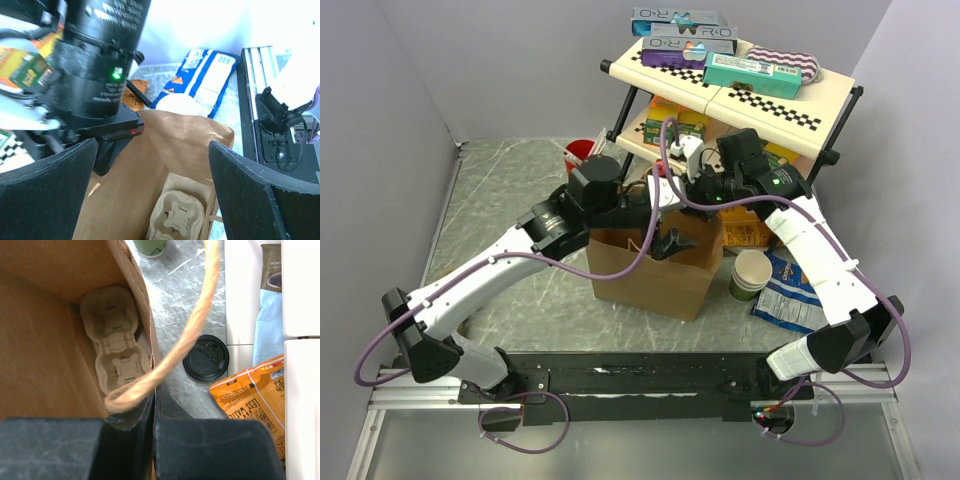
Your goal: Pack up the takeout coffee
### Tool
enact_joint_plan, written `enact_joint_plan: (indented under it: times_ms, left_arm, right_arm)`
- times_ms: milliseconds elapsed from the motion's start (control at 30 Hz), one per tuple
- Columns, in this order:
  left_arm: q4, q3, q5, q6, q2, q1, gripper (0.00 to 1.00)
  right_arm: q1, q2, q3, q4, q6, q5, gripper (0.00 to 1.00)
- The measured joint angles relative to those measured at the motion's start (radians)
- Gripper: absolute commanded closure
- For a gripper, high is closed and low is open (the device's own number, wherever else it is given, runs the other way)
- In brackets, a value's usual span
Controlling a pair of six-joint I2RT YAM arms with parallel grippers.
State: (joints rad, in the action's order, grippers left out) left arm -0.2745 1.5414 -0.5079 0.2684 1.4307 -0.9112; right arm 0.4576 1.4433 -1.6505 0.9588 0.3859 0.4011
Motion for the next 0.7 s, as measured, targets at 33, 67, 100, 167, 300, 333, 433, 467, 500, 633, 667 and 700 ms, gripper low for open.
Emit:
enact_joint_plan:
  times_ms: [33, 67, 100, 167, 300, 333, 433, 467, 500, 633, 667, 700]
  left_arm:
    - [-0.005, 0.006, 0.001, -0.001, -0.006, 0.000, 0.01]
    - [-0.007, 0.014, 0.001, -0.001, -0.010, 0.001, 0.01]
    - [-0.009, 0.028, 0.002, -0.002, -0.013, 0.001, 0.01]
    - [-0.008, 0.061, 0.009, 0.000, -0.019, 0.000, 0.01]
    - [-0.008, 0.129, 0.043, 0.007, -0.045, 0.006, 0.01]
    - [-0.008, 0.143, 0.057, 0.010, -0.056, 0.009, 0.01]
    - [-0.007, 0.170, 0.089, 0.025, -0.092, 0.011, 0.01]
    - [-0.007, 0.176, 0.106, 0.031, -0.109, 0.011, 0.03]
    - [-0.008, 0.180, 0.122, 0.036, -0.124, 0.012, 0.03]
    - [-0.017, 0.225, 0.203, 0.070, -0.157, 0.032, 0.03]
    - [-0.024, 0.243, 0.229, 0.082, -0.159, 0.047, 0.03]
    - [-0.029, 0.257, 0.252, 0.089, -0.161, 0.065, 0.03]
  right_arm:
    - [-0.002, 0.000, 0.000, 0.000, -0.001, 0.000, 1.00]
    - [-0.002, 0.000, 0.000, -0.001, -0.001, -0.001, 1.00]
    - [-0.003, 0.002, 0.000, -0.001, -0.001, -0.001, 1.00]
    - [-0.004, 0.003, 0.000, -0.001, 0.000, 0.000, 1.00]
    - [-0.004, 0.003, 0.000, -0.001, -0.001, 0.002, 1.00]
    - [-0.004, 0.003, 0.000, -0.001, 0.000, 0.001, 1.00]
    - [-0.004, 0.003, 0.000, -0.001, 0.000, 0.001, 1.00]
    - [-0.004, 0.003, 0.000, -0.002, 0.000, 0.001, 1.00]
    - [-0.004, 0.003, 0.000, -0.001, 0.000, 0.000, 1.00]
    - [-0.004, 0.003, 0.000, -0.001, 0.000, 0.001, 0.70]
    - [-0.004, 0.003, -0.001, 0.000, 0.001, 0.001, 0.62]
    - [-0.004, 0.003, -0.001, 0.003, -0.004, 0.001, 0.49]
